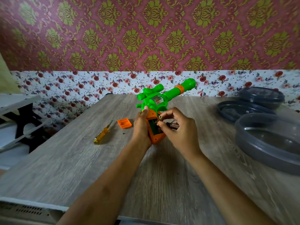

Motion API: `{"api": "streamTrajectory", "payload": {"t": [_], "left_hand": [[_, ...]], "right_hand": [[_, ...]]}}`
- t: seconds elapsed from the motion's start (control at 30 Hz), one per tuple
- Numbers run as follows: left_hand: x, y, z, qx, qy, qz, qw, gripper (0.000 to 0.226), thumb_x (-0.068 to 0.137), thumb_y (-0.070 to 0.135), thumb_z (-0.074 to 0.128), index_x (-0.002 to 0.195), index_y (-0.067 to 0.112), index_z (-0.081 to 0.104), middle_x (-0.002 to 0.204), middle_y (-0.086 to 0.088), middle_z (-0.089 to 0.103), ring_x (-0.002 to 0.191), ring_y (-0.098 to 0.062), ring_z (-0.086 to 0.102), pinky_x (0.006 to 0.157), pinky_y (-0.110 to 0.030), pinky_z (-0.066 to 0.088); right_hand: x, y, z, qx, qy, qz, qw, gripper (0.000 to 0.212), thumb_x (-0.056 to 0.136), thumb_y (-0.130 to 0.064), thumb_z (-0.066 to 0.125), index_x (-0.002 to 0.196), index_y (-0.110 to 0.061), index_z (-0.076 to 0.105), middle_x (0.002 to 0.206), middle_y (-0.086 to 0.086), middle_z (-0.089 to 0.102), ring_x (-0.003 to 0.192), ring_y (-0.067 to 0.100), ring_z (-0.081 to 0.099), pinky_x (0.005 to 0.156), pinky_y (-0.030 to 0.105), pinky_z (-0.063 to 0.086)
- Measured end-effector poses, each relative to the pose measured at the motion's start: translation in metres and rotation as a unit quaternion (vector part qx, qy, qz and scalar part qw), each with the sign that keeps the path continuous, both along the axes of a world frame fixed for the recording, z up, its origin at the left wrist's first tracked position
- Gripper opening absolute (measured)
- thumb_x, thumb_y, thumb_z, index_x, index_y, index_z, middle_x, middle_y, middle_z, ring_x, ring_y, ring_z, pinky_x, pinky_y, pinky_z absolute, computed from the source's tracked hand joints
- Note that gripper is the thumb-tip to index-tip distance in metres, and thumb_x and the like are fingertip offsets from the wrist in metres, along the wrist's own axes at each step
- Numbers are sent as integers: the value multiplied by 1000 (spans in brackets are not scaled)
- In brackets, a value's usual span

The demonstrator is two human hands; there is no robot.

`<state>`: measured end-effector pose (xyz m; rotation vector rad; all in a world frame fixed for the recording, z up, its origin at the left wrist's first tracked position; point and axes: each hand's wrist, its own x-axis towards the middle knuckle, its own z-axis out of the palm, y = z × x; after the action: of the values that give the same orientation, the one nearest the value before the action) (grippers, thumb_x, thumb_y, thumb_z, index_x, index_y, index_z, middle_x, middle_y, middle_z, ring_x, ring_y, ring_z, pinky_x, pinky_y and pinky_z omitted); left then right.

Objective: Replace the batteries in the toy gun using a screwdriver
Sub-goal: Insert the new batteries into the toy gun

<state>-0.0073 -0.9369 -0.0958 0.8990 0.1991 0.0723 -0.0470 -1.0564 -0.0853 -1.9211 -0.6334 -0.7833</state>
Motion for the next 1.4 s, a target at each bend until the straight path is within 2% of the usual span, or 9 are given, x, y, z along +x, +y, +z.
{"api": "streamTrajectory", "payload": {"t": [0.17, 0.33, 0.53, 0.7, 0.83, 0.97, 1.17, 1.3, 1.4], "left_hand": [[-2, 2, 2, -14, 1, 4, 1000, 46, 93, 43, 49, 122, 8, 49, 95, -17, 64, 71, -27, 67, 55, -35, 56], [1, 3, -1, -7, -1, 27, 1000, 60, 91, 46, 53, 133, 3, 45, 103, -20, 59, 79, -29, 62, 54, -33, 55], [6, 5, -4, -32, 10, -8, 999, 35, 98, 40, 40, 90, 10, 56, 81, -11, 57, 67, -22, 54, 62, -31, 47], [2, -1, 0, -29, 15, -9, 999, 45, 94, 40, 49, 116, 2, 57, 87, -16, 63, 65, -26, 63, 48, -30, 54], [5, -12, -6, -8, 15, -20, 1000, 26, 93, 38, 51, 89, 12, 52, 75, -11, 54, 49, -19, 61, 45, -24, 51], [3, -15, -10, 7, 19, -27, 999, 33, 91, 40, 54, 109, 12, 48, 86, -16, 55, 59, -22, 62, 48, -27, 52], [0, -24, -10, 5, 25, -47, 999, 36, 90, 42, 55, 111, 14, 52, 86, -16, 58, 63, -24, 63, 51, -29, 53], [1, -27, -7, -9, 27, -48, 998, 70, 76, 48, 69, 129, 6, 51, 119, -26, 60, 93, -35, 66, 67, -43, 58], [-1, -19, -1, 13, 42, -3, 999, 64, 78, 49, 67, 123, 6, 53, 96, -23, 66, 73, -30, 68, 59, -34, 58]], "right_hand": [[-3, 0, 1, -62, -75, -6, 995, 15, 74, -32, 63, 78, -18, 63, 79, -9, 72, 71, 13, 70, 57, 36, 55], [-6, 5, 3, -150, -153, -51, 975, 14, 75, -33, 59, 71, -21, 64, 66, -7, 70, 57, 13, 67, 45, 28, 50], [-5, 0, 5, -164, -80, -35, 983, 16, 73, -35, 58, 68, -23, 68, 70, -10, 71, 62, 10, 66, 51, 28, 52], [-6, 1, 7, -175, 38, -78, 981, 8, 77, -33, 67, 79, -26, 68, 79, -9, 71, 63, 6, 50, 61, 25, 43], [-4, 0, 9, -180, 78, -120, 973, 6, 78, -30, 66, 83, -27, 65, 84, -7, 70, 77, 13, 61, 60, 24, 34], [-4, 0, 12, -185, 71, -156, 968, 12, 77, -32, 67, 82, -24, 59, 89, -6, 69, 86, 17, 63, 61, 24, 31], [-4, 2, 13, -206, 63, -210, 954, 11, 83, -33, 60, 88, -23, 56, 94, -1, 66, 89, 22, 62, 61, 26, 29], [-1, -3, 11, -81, 84, -184, 976, 22, 78, -39, 67, 73, -21, 55, 73, -6, 61, 69, 15, 56, 57, 26, 34], [6, -11, 17, 142, 215, -58, 964, 19, 85, -27, 61, 70, -17, 55, 68, -4, 57, 66, 12, 53, 60, 26, 38]]}}
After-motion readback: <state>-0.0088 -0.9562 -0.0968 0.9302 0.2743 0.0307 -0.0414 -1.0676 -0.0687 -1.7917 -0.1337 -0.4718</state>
